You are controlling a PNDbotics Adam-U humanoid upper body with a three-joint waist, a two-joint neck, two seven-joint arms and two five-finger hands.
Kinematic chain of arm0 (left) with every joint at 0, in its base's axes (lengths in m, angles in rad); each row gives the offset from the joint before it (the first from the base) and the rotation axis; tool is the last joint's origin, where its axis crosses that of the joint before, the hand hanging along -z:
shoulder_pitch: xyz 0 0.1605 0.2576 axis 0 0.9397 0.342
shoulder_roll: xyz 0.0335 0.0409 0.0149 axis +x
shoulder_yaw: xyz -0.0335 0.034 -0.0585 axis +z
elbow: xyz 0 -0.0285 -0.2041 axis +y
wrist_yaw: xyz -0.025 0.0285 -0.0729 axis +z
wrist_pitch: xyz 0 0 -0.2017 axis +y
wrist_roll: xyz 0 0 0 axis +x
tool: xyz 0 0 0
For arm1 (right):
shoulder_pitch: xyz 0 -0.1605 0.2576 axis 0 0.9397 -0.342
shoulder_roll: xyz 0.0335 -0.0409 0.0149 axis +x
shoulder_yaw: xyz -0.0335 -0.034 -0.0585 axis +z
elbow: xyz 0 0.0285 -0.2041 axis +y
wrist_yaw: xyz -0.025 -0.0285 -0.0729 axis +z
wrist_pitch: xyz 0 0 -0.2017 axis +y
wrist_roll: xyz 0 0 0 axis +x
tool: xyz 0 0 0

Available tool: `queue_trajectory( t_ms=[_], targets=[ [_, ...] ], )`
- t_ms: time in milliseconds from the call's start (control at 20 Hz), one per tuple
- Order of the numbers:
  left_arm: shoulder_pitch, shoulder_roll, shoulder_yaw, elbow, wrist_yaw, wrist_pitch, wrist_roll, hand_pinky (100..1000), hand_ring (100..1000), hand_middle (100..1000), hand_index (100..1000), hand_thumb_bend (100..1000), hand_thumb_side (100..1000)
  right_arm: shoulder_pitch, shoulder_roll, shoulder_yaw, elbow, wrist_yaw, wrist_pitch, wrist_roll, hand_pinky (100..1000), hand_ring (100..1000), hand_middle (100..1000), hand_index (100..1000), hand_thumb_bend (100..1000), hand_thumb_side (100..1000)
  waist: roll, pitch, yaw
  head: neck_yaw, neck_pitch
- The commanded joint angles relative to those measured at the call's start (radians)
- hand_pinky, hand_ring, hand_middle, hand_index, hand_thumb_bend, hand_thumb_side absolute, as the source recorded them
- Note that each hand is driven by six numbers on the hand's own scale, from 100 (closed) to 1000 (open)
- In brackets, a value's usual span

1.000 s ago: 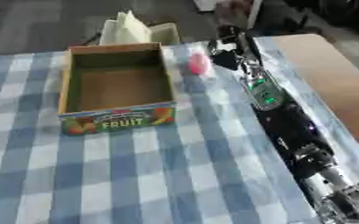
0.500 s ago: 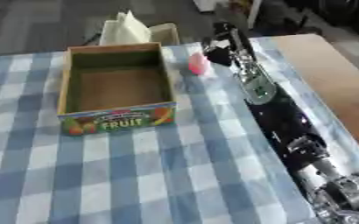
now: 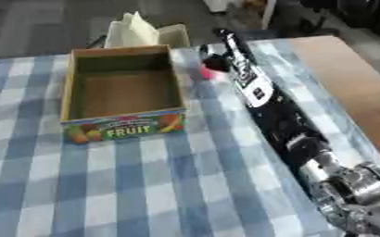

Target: Pick up objects on the table and place them in the box.

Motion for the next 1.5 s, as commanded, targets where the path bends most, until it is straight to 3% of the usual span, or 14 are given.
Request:
queue_trajectory(
  t_ms=[50,250,600,1000,1100,1250,1350,1500],
  targets=[
    [-0.014,0.018,-0.002,-0.014,-0.001,-0.002,-0.003,689,486,521,556,100,862,-0.033,-0.012,-0.014,0.033,0.111,0.026,-0.007,924,1000,945,941,240,346,0.000,-0.015,0.002,-0.007,-0.010],
    [-0.013,0.018,-0.002,-0.014,-0.001,-0.001,-0.003,689,486,520,556,100,862,-0.037,-0.011,-0.023,0.047,0.194,0.061,-0.034,950,1000,948,943,277,375,-0.002,-0.015,0.003,-0.007,-0.011],
    [-0.012,0.017,-0.002,-0.014,-0.001,-0.001,-0.003,688,485,520,556,100,861,-0.030,-0.003,-0.023,0.068,0.238,0.077,0.006,941,1000,940,945,296,410,-0.001,-0.015,0.004,-0.007,-0.013],
    [-0.012,0.017,-0.002,-0.014,-0.001,-0.002,-0.004,688,485,520,555,100,861,-0.023,0.003,-0.026,0.072,0.258,0.100,0.017,877,975,886,924,272,356,0.003,-0.012,0.004,-0.006,-0.011],
    [-0.012,0.017,-0.002,-0.014,-0.001,-0.002,-0.004,688,485,520,555,100,864,-0.023,0.003,-0.028,0.067,0.262,0.111,-0.005,823,934,850,900,261,298,0.003,-0.012,0.004,-0.007,-0.010],
    [-0.012,0.017,-0.002,-0.014,-0.001,-0.002,-0.004,689,485,520,555,100,863,-0.020,0.003,-0.032,0.063,0.268,0.134,-0.057,695,842,775,847,173,125,0.002,-0.012,0.004,-0.007,-0.010],
    [-0.012,0.016,-0.001,-0.014,-0.002,-0.002,-0.003,689,485,520,555,100,863,-0.019,0.004,-0.034,0.061,0.268,0.152,-0.096,606,780,719,807,100,100,0.002,-0.012,0.004,-0.007,-0.010],
    [-0.013,0.016,-0.001,-0.014,-0.001,-0.002,-0.003,688,485,520,555,100,863,-0.019,0.004,-0.038,0.058,0.258,0.170,-0.153,529,728,665,766,100,100,0.000,-0.012,0.004,-0.008,-0.010]
  ],
)
